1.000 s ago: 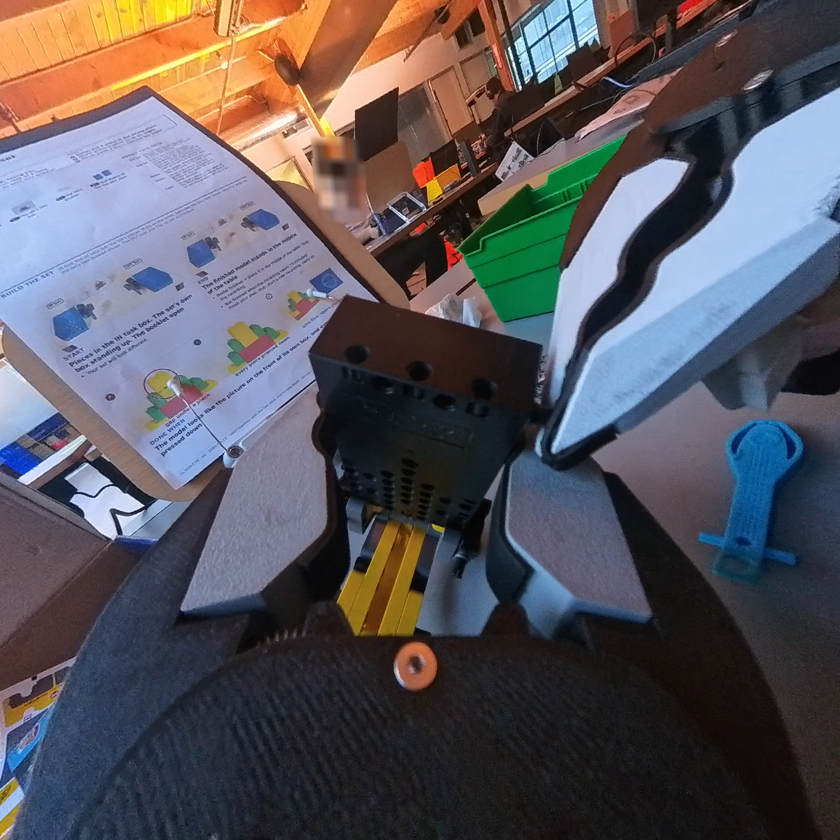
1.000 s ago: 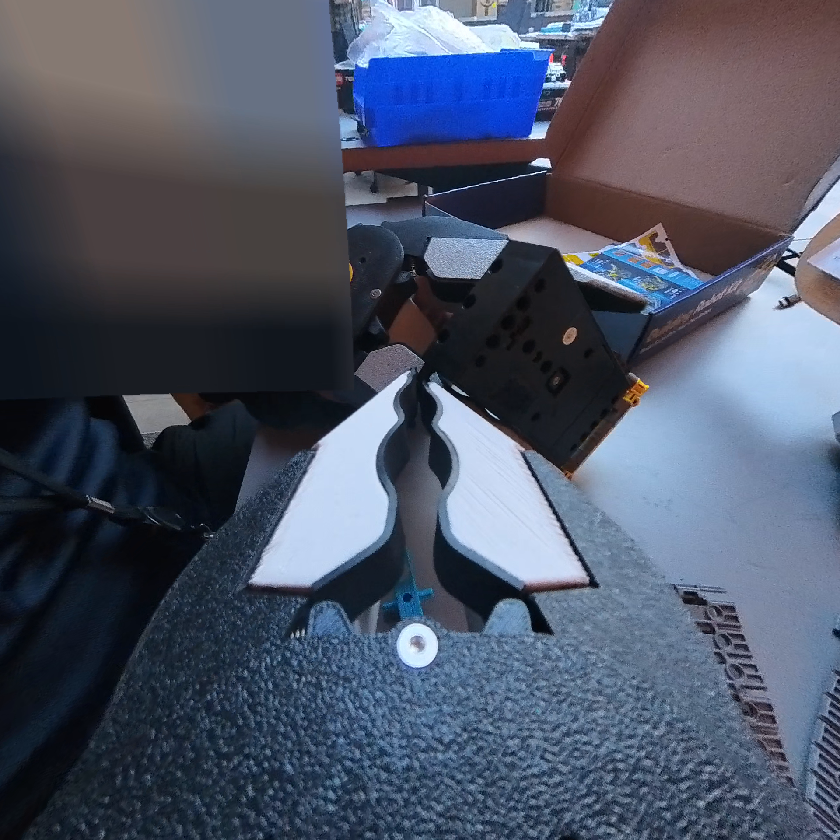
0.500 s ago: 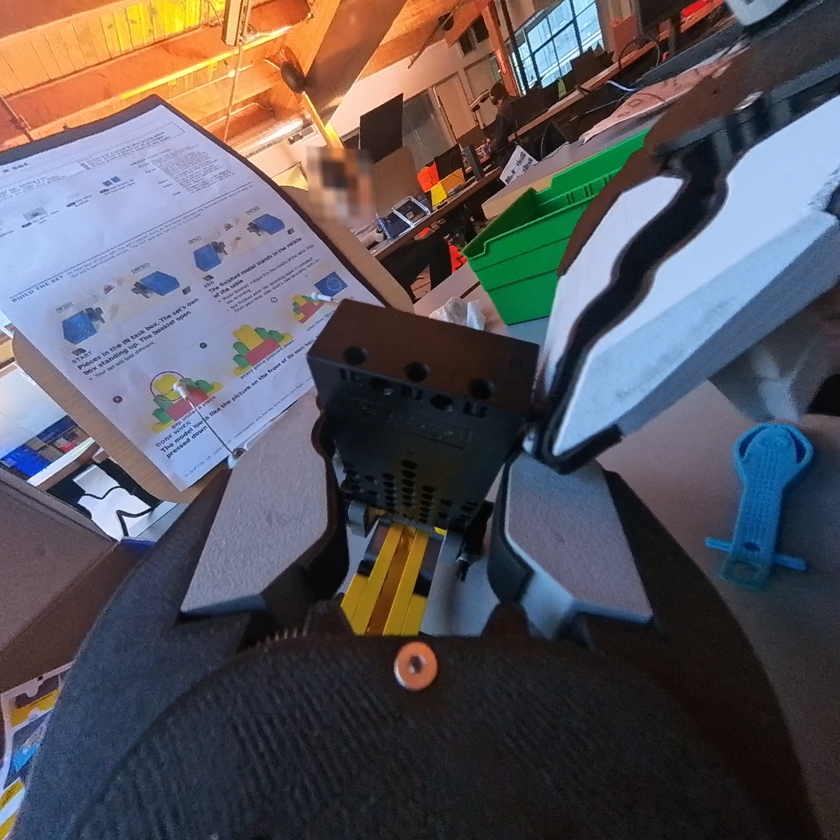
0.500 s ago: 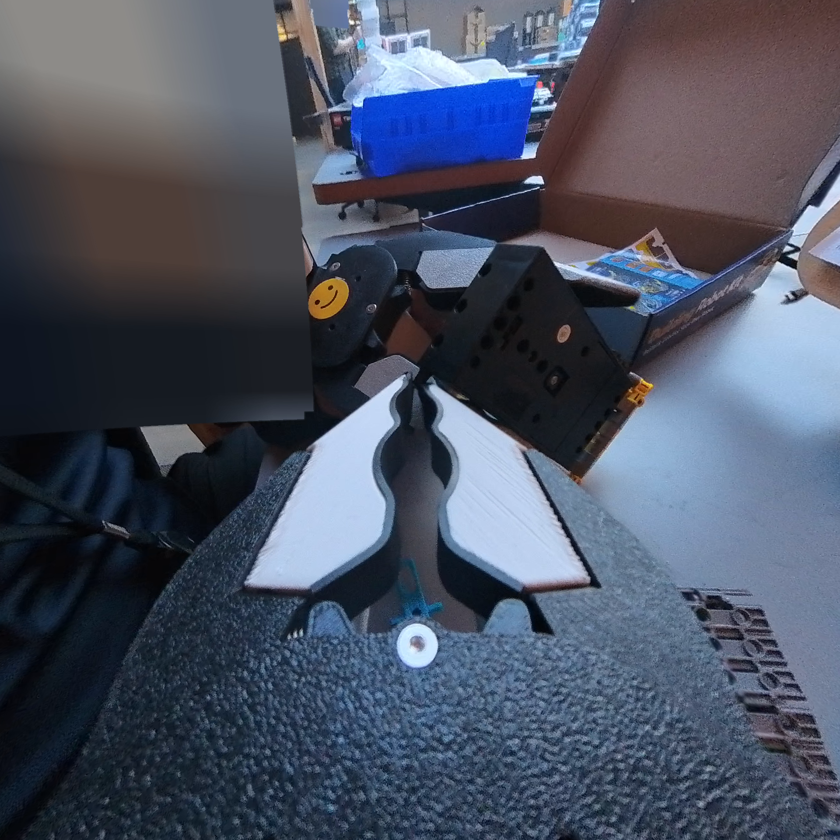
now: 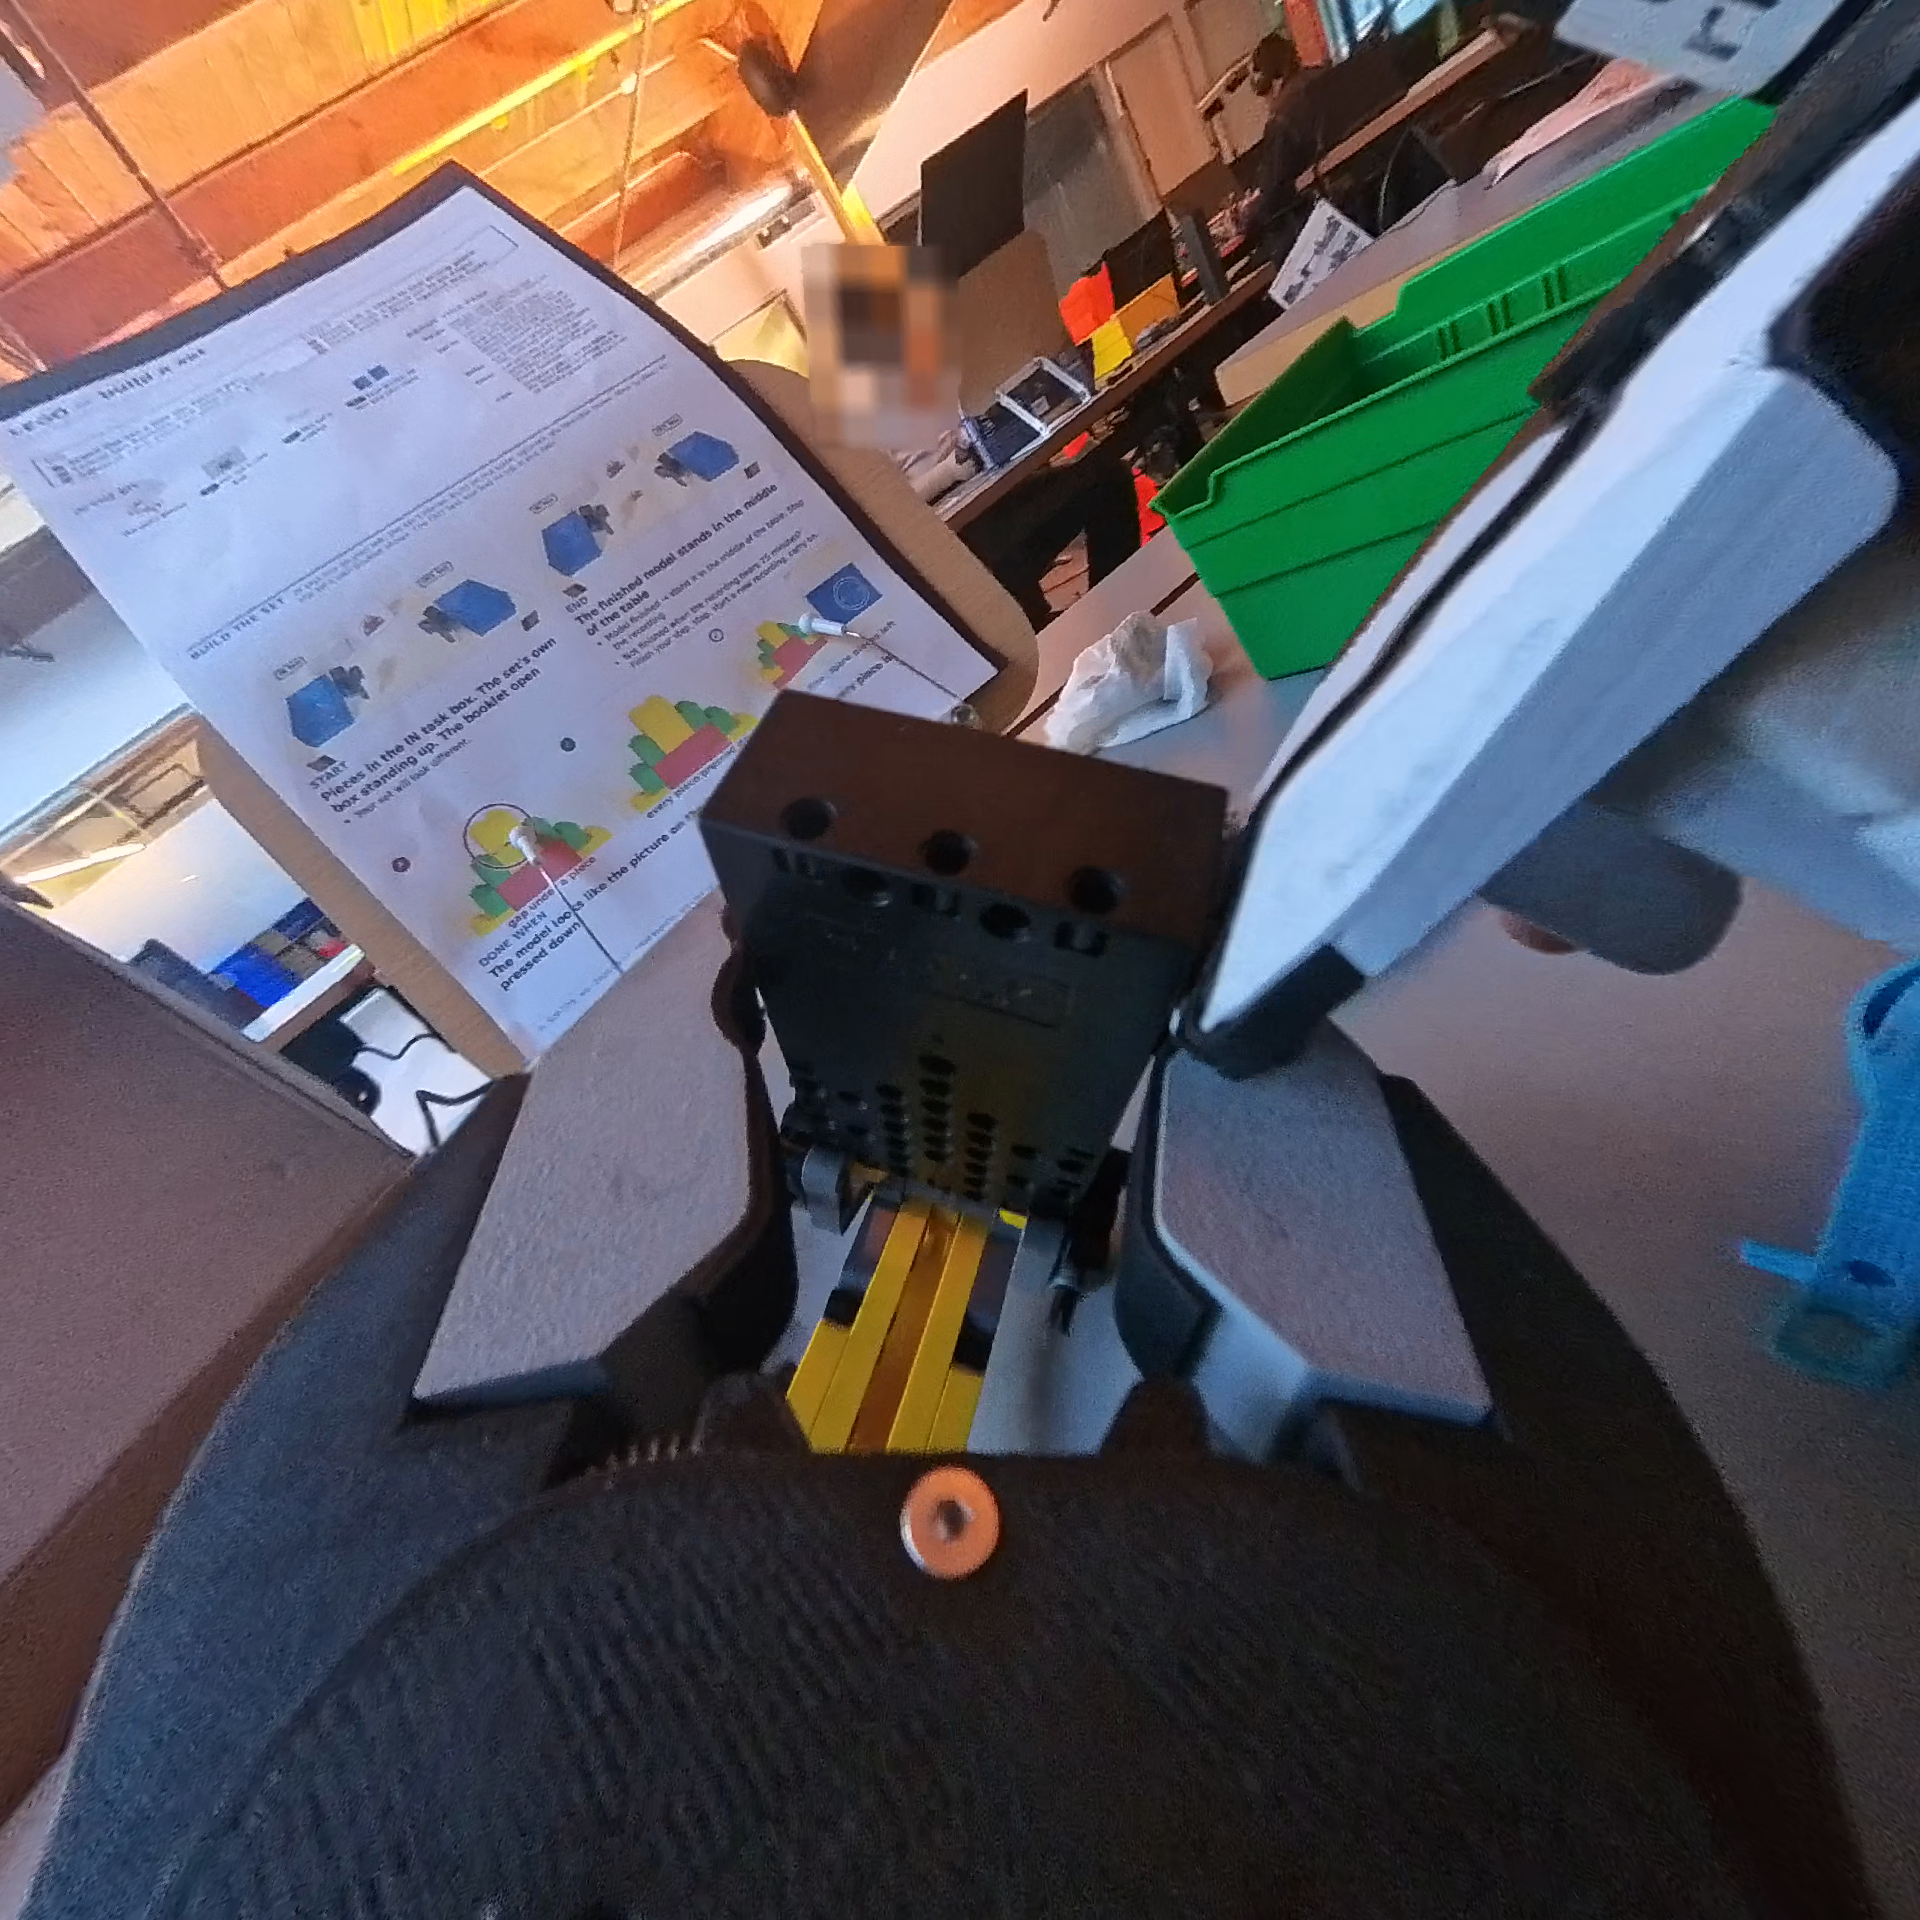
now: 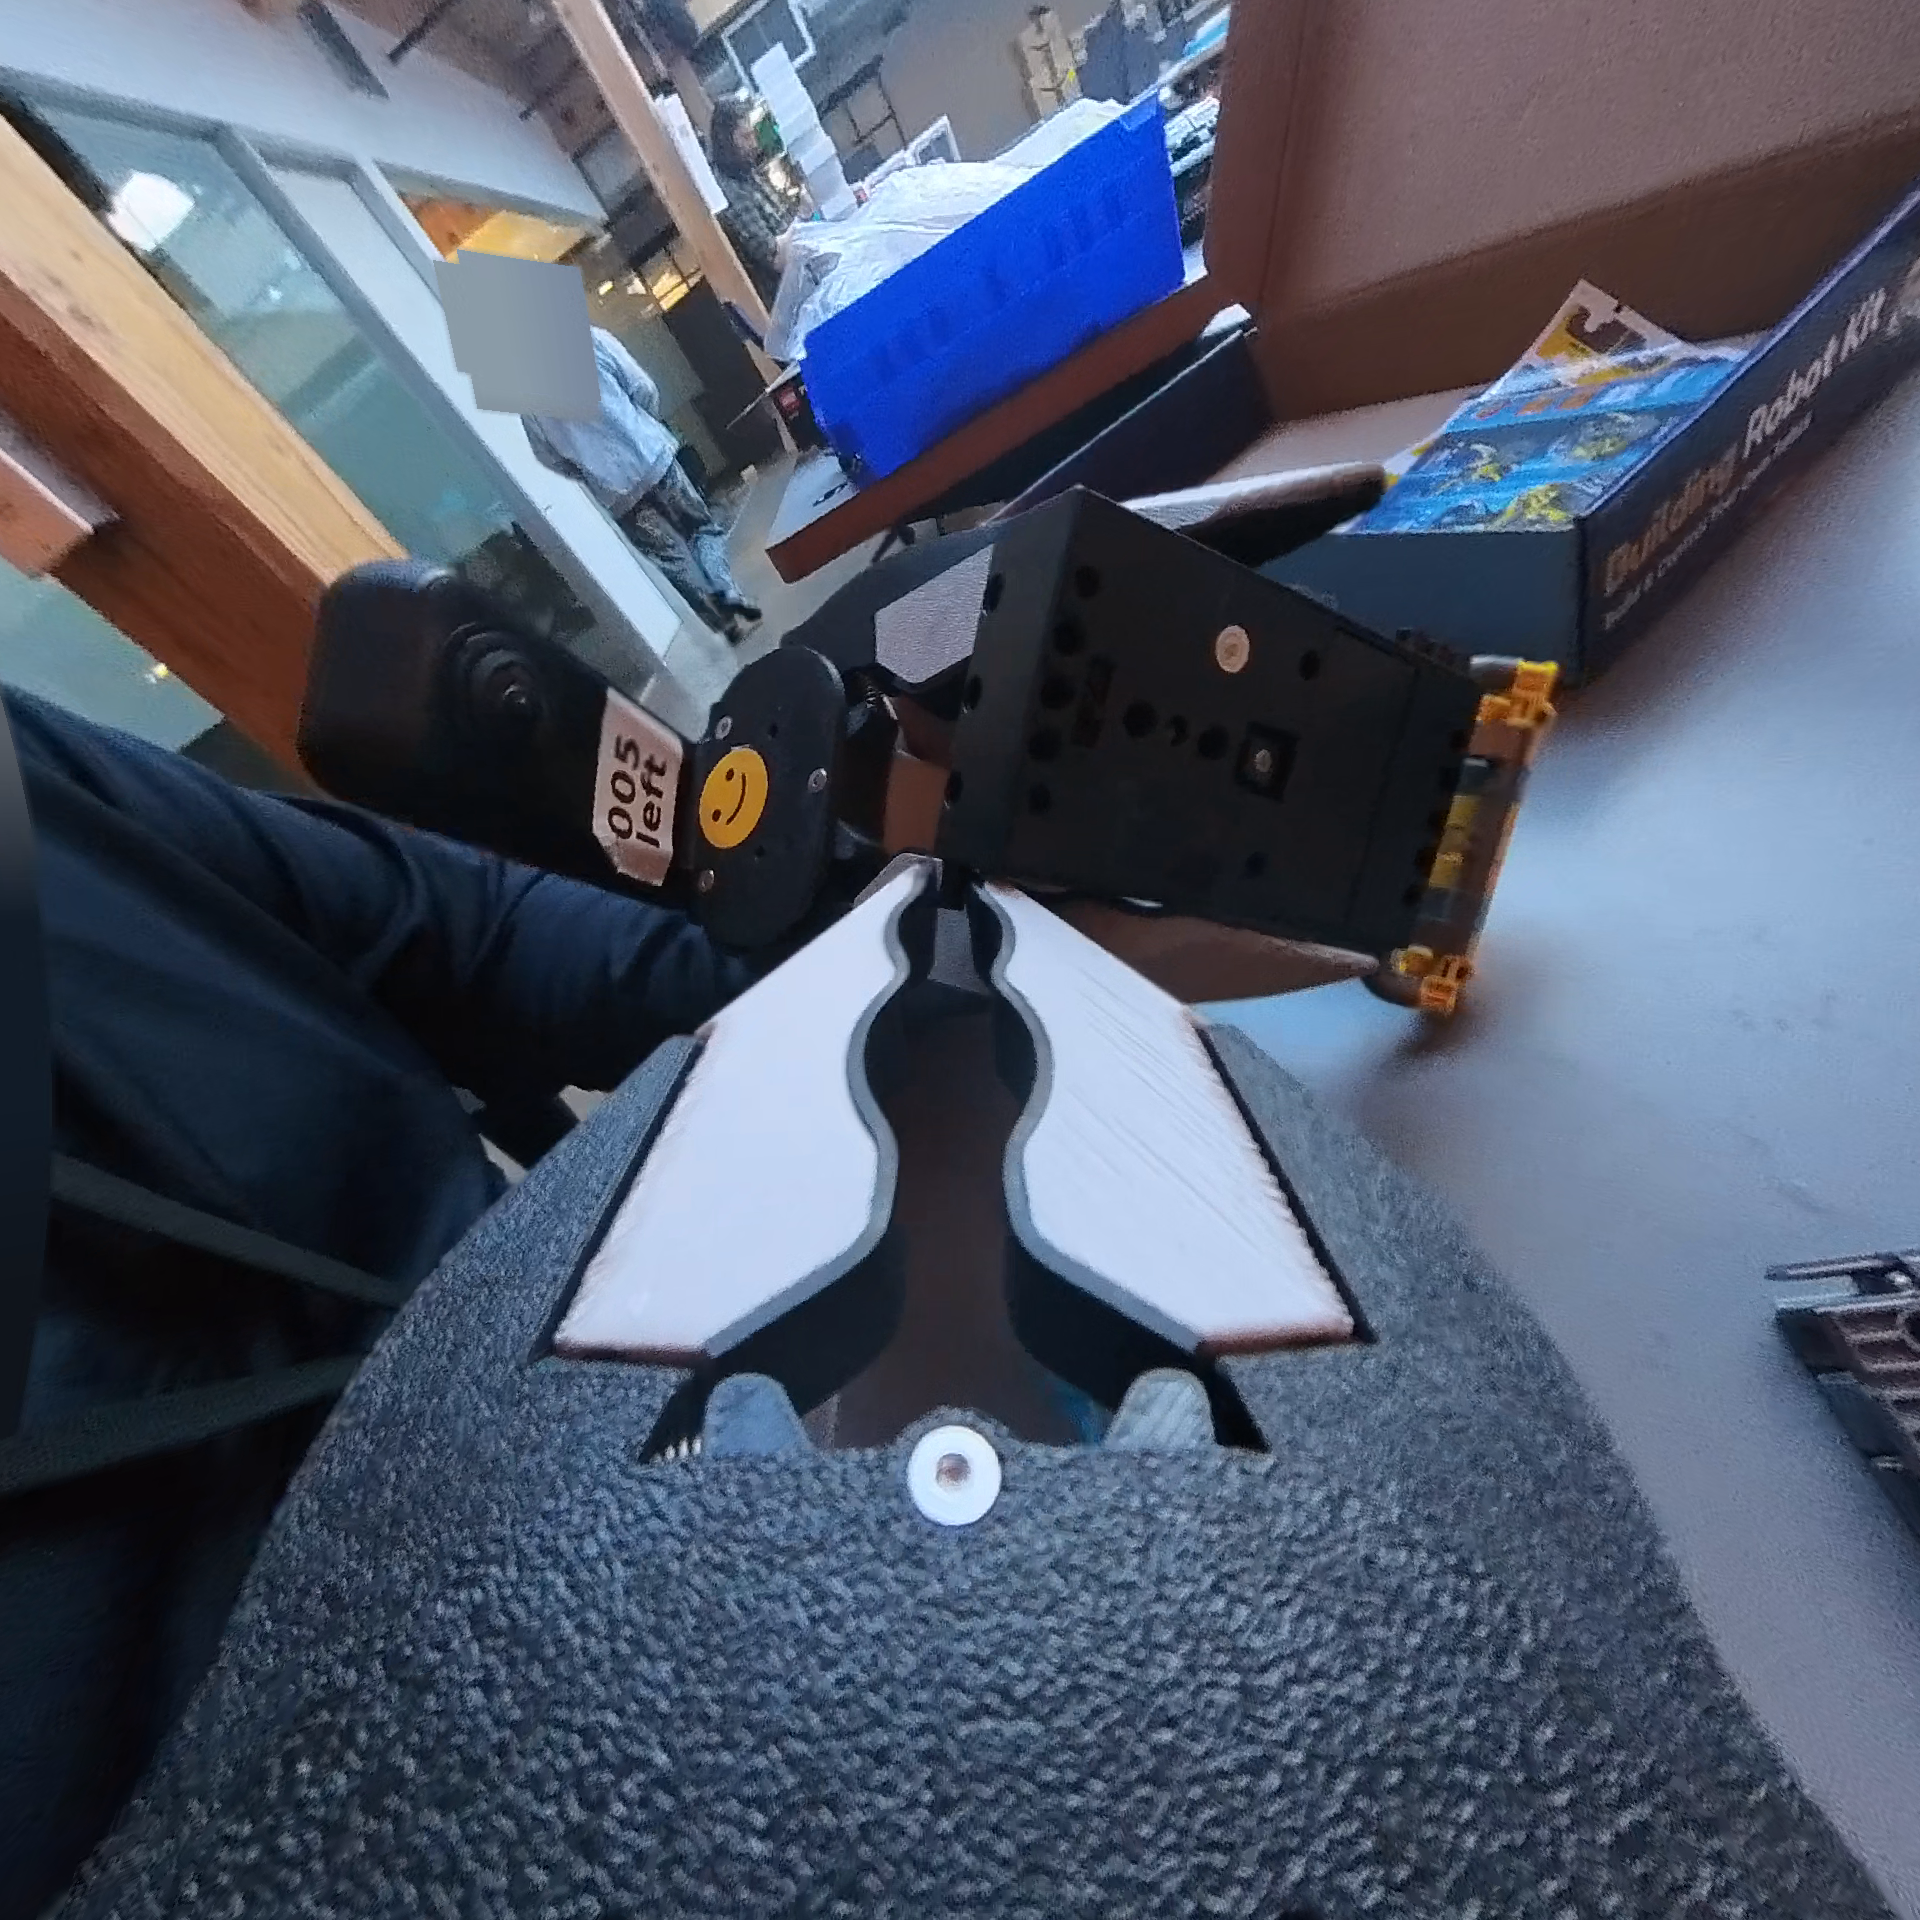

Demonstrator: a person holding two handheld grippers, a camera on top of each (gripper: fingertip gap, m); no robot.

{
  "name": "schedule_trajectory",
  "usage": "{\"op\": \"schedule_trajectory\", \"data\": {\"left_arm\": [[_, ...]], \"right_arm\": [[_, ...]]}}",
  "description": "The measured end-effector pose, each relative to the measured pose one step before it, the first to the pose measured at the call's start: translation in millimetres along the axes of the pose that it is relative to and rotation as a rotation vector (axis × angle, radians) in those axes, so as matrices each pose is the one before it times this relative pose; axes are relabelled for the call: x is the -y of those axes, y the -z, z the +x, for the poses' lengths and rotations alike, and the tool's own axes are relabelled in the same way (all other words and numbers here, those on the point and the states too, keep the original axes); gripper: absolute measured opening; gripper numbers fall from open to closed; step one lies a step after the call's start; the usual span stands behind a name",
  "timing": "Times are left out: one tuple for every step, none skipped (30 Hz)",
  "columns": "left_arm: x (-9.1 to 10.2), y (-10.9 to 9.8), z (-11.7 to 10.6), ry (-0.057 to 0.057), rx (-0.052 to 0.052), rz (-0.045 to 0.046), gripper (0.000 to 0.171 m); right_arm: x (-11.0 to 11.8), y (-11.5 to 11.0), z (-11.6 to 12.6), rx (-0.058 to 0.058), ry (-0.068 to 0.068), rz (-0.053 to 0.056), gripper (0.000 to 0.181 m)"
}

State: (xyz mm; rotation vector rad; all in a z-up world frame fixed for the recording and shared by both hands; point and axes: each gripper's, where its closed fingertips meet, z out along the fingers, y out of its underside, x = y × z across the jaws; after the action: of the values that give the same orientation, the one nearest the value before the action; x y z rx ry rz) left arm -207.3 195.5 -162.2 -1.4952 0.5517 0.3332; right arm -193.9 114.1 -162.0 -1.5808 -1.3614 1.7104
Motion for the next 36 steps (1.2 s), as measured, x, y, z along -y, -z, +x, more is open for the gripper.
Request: {"op": "schedule_trajectory", "data": {"left_arm": [[-0.08,0.08,-0.9,-0.0067,0.0089,-0.0044,0.075],[0.14,0.21,-0.7,-0.0026,0.0066,-0.00254,0.075],[0.05,0.27,-0.74,0.0016,0.0052,-0.00245,0.075],[-0.18,0.05,-0.77,0.0004,0.0037,-0.0017,0.075],[-0.4,-0.13,-0.72,0.0034,0.0017,-0.00122,0.075],[0.34,0.12,0.05,0.0093,-0.0045,0.00296,0.075],[1.11,0.4,1.66,0.0087,-0.0128,0.00874,0.075],[0.63,0.23,2.53,0.0108,-0.017,0.00711,0.075],[-0.01,-0.01,2.11,0.0079,-0.0131,0.00443,0.075],[-0.43,-0.23,1.23,-0.0121,-0.0041,-0.00117,0.074],[-0.21,-0.21,0.51,-0.0002,-0.0014,0.00122,0.074],[0.2,0.06,0.12,0.0065,-0.0006,0.0016,0.074],[0.35,0.14,-0.1,0.006,0.001,0.00161,0.074],[0.24,0.04,-0.25,0.0115,-0.0029,0.00455,0.074],[0.17,0.14,0.02,0.0067,-0.0044,0.00557,0.074],[-0.1,0.11,-0.26,0.003,-0.0008,0.00163,0.074],[-0.03,0.09,-0.23,0.0065,-0.0027,0.00321,0.074],[0.0,0.15,-0.19,0.0039,-0.0026,0.0033,0.074],[-0.12,-0.01,-0.08,0.0014,-0.0015,0.00146,0.074],[0.03,0.03,0.13,0.0007,-0.0019,0.00182,0.074],[0.14,0.05,0.42,-0.0014,-0.0021,0.00178,0.074],[0.06,-0.06,0.39,-0.0014,-0.0013,0.00006,0.074],[0.34,-0.06,0.64,0.0,-0.0032,0.00169,0.074],[0.2,0.0,0.37,0.0004,-0.0023,0.00133,0.074],[0.08,-0.04,0.18,-0.0005,-0.0009,0.00024,0.074],[-0.05,-0.02,0.09,-0.0005,-0.0006,0.00028,0.074],[0.08,-0.04,0.04,-0.0003,-0.0004,0.00058,0.074],[0.0,0.1,0.03,-0.0001,-0.0001,-0.00005,0.074],[-0.07,-0.01,0.02,-0.0003,0.0001,0.00015,0.074],[0.03,0.09,0.06,-0.0001,-0.0004,0.00015,0.074],[-0.05,-0.02,0.02,-0.0013,0.0002,-0.00005,0.074],[0.04,0.09,0.01,-0.001,0.0002,-0.00013,0.074],[-0.01,-0.04,0.12,0.0001,-0.0005,0.00053,0.074],[0.06,0.03,0.14,-0.0018,-0.0002,0.0003,0.074],[0.0,-0.06,-0.04,0.001,0.0003,-0.00059,0.074],[0.19,0.05,0.15,0.0014,-0.0018,0.00135,0.074]], "right_arm": [[0.2,-0.06,-0.02,0.0044,-0.0281,0.0052,0.002],[0.46,-0.06,-0.75,0.0082,-0.025,0.0059,0.002],[0.61,-0.15,-0.69,0.0042,-0.0151,0.0072,0.002],[0.6,-0.44,-0.04,-0.0043,-0.0065,0.0089,0.002],[0.73,-0.35,0.14,-0.0064,-0.0034,0.0116,0.001],[0.49,-0.31,-0.35,-0.0006,0.0032,0.0133,0.001],[-0.09,0.36,-1.01,0.0091,0.0101,0.0092,0.0],[-0.83,0.79,-1.16,0.0124,0.01,0.0013,0.0],[-1.39,0.72,-0.51,0.0049,0.0189,-0.0062,0.0],[-1.81,0.48,0.54,-0.0085,0.0334,-0.0139,0.0],[-1.44,0.35,0.73,-0.0138,0.0353,-0.0145,0.0],[-0.37,0.28,0.07,-0.0078,0.025,-0.0107,0.0],[0.09,0.19,-0.03,-0.0055,0.0196,-0.0101,0.0],[0.18,-0.03,0.06,-0.0105,0.0265,-0.0086,0.0],[0.04,-0.16,0.22,-0.0116,0.0273,-0.0088,0.0],[-0.06,-0.31,-0.03,-0.0072,0.019,-0.0081,0.0],[0.06,-0.46,0.06,-0.0055,0.0159,-0.0051,0.0],[0.03,-0.3,0.0,-0.0054,0.0153,-0.0036,0.0],[-0.04,-0.19,0.01,-0.0066,0.0146,-0.0031,0.0],[-0.2,0.05,0.01,-0.0076,0.0144,-0.0031,0.0],[-0.32,0.15,-0.03,-0.0053,0.0105,-0.0029,0.0],[-0.3,0.38,-0.16,-0.0042,0.0071,-0.0014,0.0],[-0.22,0.32,-0.18,-0.0049,0.0069,0.0001,0.0],[-0.07,0.29,-0.13,-0.0049,0.0062,0.0001,0.0],[-0.16,0.23,0.0,-0.0052,0.0054,-0.0002,0.0],[-0.11,0.02,0.08,-0.0057,0.0062,-0.0001,0.0],[0.0,0.05,0.03,-0.0047,0.0048,0.0003,0.0],[-0.09,0.07,-0.04,-0.0021,0.0013,0.0011,0.001],[0.0,0.0,-0.11,-0.0013,0.0001,0.0023,0.001],[-0.06,0.0,0.03,-0.0016,-0.0001,0.0024,0.001],[-0.16,0.01,-0.16,-0.0013,-0.0008,0.0019,0.001],[-0.09,0.1,0.03,-0.002,-0.0006,0.0024,0.001],[0.02,0.04,-0.1,-0.0024,-0.0003,0.0027,0.001],[-0.13,0.07,-0.16,-0.0013,-0.0006,0.0013,0.001],[-0.03,0.04,0.03,-0.0017,0.0,0.0011,0.001],[0.06,0.04,-0.01,-0.0031,0.0012,0.0016,0.001]]}}
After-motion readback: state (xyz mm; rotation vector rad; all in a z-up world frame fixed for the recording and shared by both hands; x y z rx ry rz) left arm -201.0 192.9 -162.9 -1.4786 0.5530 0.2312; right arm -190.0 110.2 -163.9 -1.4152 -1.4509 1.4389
